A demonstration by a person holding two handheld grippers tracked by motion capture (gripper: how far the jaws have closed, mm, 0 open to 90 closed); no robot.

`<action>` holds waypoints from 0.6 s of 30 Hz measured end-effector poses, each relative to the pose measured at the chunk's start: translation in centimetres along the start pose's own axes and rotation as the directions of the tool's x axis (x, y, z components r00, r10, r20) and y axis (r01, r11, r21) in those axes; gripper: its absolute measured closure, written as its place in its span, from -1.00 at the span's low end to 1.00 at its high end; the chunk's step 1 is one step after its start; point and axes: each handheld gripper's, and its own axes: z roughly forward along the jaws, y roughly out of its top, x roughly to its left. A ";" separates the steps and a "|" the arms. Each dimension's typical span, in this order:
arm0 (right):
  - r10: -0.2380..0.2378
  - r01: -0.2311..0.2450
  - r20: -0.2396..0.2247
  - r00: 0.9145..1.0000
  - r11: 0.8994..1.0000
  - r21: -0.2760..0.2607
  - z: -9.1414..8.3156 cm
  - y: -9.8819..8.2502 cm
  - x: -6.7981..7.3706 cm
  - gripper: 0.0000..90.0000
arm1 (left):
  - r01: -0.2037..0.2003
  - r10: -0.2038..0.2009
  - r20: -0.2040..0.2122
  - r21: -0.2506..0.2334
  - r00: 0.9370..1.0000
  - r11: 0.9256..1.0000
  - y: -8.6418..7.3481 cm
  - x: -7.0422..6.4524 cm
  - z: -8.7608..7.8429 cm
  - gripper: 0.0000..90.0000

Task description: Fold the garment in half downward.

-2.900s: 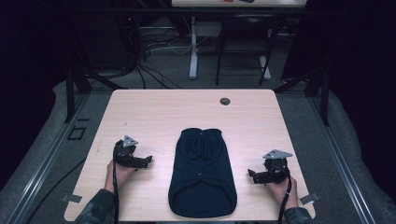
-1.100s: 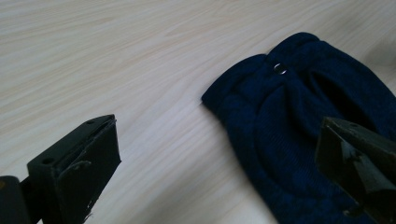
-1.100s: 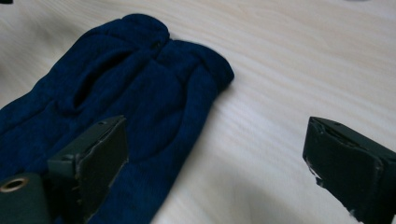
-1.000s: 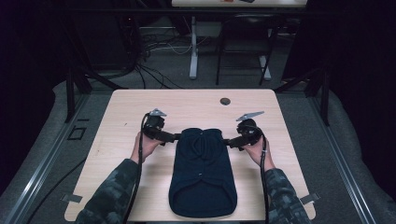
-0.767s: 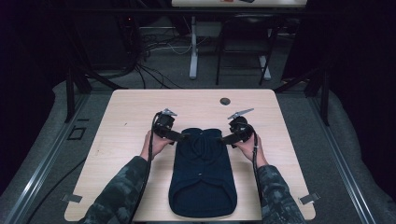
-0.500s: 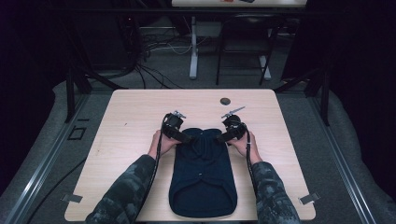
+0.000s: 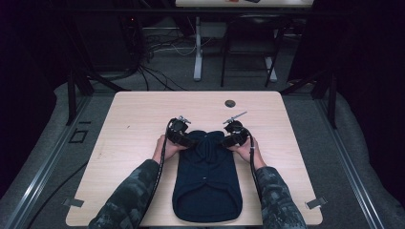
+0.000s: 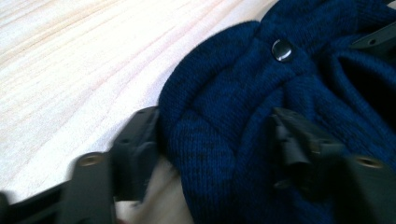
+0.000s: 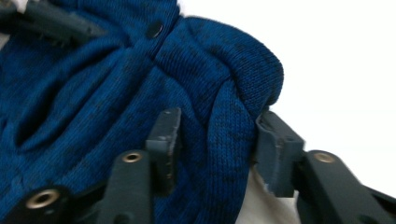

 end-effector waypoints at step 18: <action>-0.048 0.053 0.063 0.997 0.996 -0.071 -1.6 -0.3 1.3 0.66 | -0.092 0.093 0.024 -0.056 0.995 0.994 0.1 -0.8 -2.3 0.47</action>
